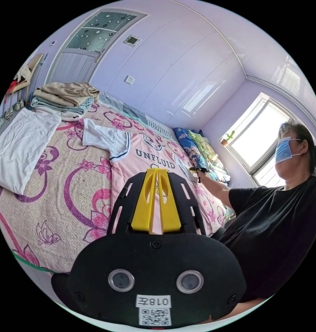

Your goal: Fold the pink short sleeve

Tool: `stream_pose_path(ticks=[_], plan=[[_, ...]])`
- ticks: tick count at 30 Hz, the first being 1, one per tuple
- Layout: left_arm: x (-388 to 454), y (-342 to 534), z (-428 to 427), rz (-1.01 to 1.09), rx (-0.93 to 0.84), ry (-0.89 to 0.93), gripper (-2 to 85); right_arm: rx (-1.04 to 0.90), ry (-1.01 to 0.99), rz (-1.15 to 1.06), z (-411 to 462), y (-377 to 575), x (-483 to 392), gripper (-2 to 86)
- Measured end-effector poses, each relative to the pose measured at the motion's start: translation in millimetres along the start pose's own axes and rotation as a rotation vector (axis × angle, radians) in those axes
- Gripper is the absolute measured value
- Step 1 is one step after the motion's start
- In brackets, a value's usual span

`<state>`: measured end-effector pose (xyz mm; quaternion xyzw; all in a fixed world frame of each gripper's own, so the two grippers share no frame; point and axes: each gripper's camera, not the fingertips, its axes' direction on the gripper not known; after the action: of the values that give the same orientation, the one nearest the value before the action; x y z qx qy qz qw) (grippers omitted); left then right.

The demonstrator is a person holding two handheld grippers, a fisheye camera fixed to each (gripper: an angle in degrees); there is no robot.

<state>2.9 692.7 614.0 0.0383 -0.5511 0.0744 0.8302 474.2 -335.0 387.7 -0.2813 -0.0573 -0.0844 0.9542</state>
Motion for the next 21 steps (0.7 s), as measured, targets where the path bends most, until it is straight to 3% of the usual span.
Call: stream_pose_path(ticks=[5,8,10,14,17,21], plan=[[8,-18,9,0.012,-0.016,0.015,-1.0,0.130,0.250,-0.086,-23,22,-21,2.5],[9,-24,10,-0.003,-0.004,0.036,-0.9,0.121,0.207,-0.013,-26,28,-1,4.7],[11,-26,7,-0.015,0.009,0.053,-0.9,0.024,0.077,0.124,-20,35,29,6.6],[21,-29,-20,-0.026,0.043,0.051,0.0,0.141,-0.236,0.375,-52,89,81,8.2],[19,-31,-41,-0.053,0.012,0.027,3.6,0.250,-0.390,0.287,-96,163,85,8.5],[17,-39,-46,-0.083,-0.145,-0.065,7.4,0.079,-0.616,0.111,-129,293,64,9.3]])
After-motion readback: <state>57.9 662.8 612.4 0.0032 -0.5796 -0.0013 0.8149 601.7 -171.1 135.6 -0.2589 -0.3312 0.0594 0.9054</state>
